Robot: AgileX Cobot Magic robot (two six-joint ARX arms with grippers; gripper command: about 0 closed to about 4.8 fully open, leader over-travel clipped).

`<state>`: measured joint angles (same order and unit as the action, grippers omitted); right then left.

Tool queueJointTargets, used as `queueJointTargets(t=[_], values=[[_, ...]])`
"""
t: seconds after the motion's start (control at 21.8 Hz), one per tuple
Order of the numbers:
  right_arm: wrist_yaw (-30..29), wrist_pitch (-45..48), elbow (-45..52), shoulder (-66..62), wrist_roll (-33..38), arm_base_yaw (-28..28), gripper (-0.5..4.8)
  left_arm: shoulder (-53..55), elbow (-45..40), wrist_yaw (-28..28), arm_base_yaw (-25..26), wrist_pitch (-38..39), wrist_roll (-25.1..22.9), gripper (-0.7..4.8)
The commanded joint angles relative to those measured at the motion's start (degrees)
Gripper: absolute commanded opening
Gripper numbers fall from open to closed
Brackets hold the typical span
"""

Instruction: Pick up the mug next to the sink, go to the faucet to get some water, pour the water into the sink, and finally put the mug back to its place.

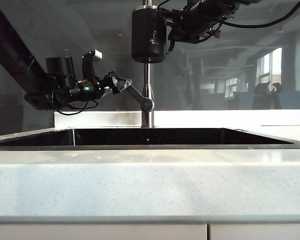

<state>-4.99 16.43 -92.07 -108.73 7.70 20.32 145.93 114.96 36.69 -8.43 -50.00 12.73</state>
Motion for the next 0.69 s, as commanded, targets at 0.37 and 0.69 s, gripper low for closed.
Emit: queueJointTargets(t=[0.37,0.69], values=[[0.8,-3.4,-0.3,3.3,-17.9,-4.3,-0.02,-0.1,0.1,7.4,0.6,-7.2,4.4,4.21],[11.6,-8.8,-0.3,6.8,-53.7,-4.2,-0.02,-0.1,0.0,7.0,0.6,-7.1,4.4,4.21]])
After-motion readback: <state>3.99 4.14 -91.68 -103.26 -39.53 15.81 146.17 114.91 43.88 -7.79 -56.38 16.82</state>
